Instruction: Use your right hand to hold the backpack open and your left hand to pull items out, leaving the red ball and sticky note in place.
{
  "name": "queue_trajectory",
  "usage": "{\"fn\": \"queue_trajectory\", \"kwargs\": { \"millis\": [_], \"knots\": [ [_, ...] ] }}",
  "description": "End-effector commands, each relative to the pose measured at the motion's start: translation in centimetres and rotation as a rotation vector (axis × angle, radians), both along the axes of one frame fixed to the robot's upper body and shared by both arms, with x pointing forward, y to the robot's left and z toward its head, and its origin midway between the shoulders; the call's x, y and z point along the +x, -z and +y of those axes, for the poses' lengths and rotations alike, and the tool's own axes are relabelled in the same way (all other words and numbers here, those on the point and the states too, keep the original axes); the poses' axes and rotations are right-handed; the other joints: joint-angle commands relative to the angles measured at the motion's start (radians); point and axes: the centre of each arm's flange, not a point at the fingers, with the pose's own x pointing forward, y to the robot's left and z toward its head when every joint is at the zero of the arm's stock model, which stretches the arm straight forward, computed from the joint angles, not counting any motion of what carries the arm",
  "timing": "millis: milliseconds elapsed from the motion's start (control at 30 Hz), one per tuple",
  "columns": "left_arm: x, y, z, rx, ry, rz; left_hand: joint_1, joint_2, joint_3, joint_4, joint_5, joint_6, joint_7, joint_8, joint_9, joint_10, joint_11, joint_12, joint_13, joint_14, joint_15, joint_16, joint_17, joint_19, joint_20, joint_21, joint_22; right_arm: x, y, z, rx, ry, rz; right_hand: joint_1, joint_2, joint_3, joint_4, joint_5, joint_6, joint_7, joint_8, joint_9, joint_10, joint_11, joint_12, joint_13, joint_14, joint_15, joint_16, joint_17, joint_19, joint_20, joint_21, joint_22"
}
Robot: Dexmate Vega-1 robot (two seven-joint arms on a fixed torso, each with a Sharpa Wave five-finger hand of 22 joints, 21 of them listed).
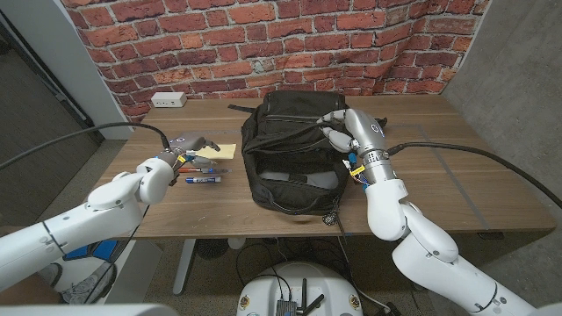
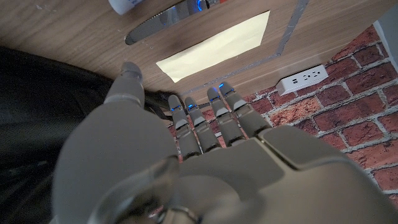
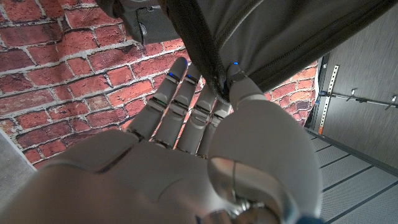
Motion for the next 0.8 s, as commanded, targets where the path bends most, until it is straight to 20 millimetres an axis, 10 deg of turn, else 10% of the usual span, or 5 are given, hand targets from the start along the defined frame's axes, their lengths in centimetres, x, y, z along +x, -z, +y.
{"fn": "queue_trajectory", "kwargs": {
  "millis": [33,800],
  "knots": [
    [0.7,-0.7,0.0,-0.071,0.04,-0.024,0.002,0.015,-0.002,-0.002,0.004,0.003,0.005,0.007,0.003,-0.004,0.003,0.005,0.0,-0.007,-0.121,0.008,0.002,-0.003,-0.135,0.003,0.0,-1.0,0.5,-0.4,-0.036,0.005,0.026,-0.006,0.008,0.002,0.005,0.006,0.011,-0.006,0.007,0.003,0.005,-0.008,0.005,0.001,-0.002,-0.115,0.0,0.004,-0.003,-0.141,0.006,0.002],
    [1.6,-0.4,1.2,-0.343,0.119,-0.09,-0.026,0.045,-0.004,0.01,0.002,-0.017,0.016,0.001,0.003,-0.009,0.015,0.008,0.001,-0.01,-0.109,0.011,0.004,0.001,-0.114,0.008,0.001,-1.6,1.7,-1.0,-0.087,0.014,0.087,-0.008,0.007,0.001,0.004,0.006,0.013,-0.012,0.009,0.003,0.002,-0.004,0.003,0.0,-0.005,-0.116,-0.003,0.006,-0.005,-0.141,0.008,0.001]
  ]
}}
